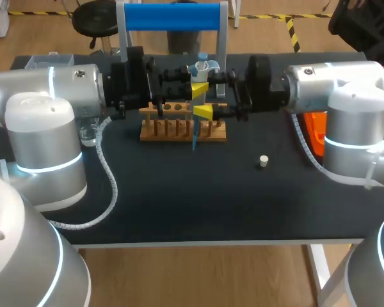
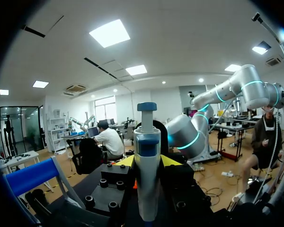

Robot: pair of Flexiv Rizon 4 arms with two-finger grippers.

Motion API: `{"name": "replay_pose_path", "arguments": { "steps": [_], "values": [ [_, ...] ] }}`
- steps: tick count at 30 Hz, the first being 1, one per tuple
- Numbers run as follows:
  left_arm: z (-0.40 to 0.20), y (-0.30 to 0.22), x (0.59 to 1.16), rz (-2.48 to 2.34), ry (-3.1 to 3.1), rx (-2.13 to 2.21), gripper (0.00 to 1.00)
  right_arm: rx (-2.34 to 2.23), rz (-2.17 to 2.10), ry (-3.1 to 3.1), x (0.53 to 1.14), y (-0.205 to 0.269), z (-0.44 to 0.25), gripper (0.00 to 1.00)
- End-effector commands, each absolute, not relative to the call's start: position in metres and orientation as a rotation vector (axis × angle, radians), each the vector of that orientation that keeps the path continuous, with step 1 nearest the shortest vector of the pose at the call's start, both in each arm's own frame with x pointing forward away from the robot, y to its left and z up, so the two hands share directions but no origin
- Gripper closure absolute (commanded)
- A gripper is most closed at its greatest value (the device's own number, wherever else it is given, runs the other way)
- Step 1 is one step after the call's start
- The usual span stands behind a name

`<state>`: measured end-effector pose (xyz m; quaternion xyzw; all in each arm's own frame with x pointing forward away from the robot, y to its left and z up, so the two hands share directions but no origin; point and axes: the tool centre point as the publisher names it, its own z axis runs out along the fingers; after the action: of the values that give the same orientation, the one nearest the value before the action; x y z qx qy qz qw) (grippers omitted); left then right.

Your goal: Invert the test tube, pick up the pipette, mount the tip to pipette, aspirate from beaker and dispense into the tube, eject the tip, return the pipette, and cap with the stopper.

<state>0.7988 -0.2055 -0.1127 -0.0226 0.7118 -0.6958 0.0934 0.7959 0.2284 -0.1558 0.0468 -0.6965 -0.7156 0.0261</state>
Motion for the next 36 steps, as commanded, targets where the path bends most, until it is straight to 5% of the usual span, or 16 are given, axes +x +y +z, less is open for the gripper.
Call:
{"name": "replay_pose_path", "arguments": {
  "steps": [1, 15, 18, 28, 29, 36],
  "values": [
    [-0.1136, -0.2078, 0.7980, -2.064, 2.102, -0.073, 1.00, 0.147, -2.209, -2.151, 0.7956, 0.2294, -0.1551, 0.24],
    [-0.1136, -0.2078, 0.7980, -2.064, 2.102, -0.073, 1.00, 0.168, -2.200, -2.139, 0.7923, 0.2300, -0.1538, 0.71],
    [-0.1136, -0.2078, 0.7980, -2.064, 2.102, -0.073, 1.00, 0.172, -2.199, -2.136, 0.7917, 0.2299, -0.1537, 1.00],
    [-0.1136, -0.2078, 0.7980, -2.064, 2.102, -0.073, 1.00, 0.182, -2.197, -2.126, 0.7911, 0.2298, -0.1536, 1.00],
    [-0.1136, -0.2078, 0.7980, -2.064, 2.102, -0.073, 0.00, 0.183, -2.197, -2.126, 0.7911, 0.2297, -0.1537, 1.00],
    [-0.1136, -0.2078, 0.7980, -2.064, 2.102, -0.073, 0.00, 0.183, -2.200, -2.119, 0.7934, 0.2247, -0.1536, 1.00]
  ]
}}
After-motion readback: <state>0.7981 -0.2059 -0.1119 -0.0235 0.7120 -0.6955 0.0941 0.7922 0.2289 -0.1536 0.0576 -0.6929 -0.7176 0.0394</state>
